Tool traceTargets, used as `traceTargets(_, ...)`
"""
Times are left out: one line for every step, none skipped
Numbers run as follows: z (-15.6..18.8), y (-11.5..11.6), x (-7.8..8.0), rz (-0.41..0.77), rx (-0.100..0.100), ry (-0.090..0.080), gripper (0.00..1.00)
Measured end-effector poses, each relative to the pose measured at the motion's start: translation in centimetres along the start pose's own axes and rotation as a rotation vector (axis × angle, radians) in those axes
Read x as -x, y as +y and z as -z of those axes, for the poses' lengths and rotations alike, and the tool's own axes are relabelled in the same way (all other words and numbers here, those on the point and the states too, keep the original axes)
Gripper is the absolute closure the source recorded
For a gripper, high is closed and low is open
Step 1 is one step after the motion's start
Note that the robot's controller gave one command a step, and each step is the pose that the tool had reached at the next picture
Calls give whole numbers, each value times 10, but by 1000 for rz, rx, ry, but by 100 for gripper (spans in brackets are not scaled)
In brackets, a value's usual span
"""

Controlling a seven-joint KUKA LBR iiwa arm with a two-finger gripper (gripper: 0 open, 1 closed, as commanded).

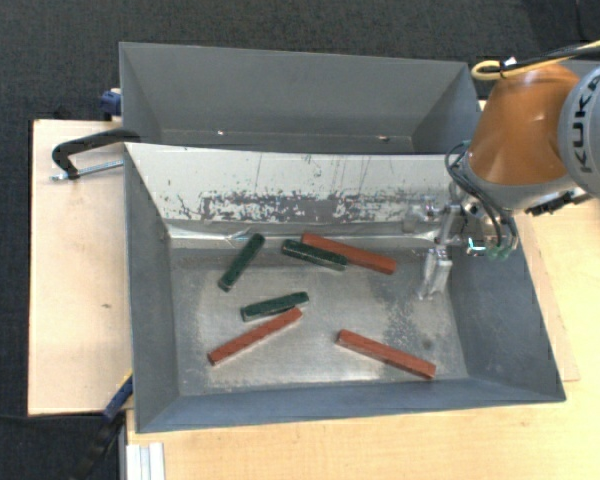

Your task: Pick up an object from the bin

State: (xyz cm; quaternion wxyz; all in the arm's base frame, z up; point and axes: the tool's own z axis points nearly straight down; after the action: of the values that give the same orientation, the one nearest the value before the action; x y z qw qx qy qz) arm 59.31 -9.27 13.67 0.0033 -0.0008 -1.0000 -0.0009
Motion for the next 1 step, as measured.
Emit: traceTargets(5, 0, 2, 2, -1, -8, 0)
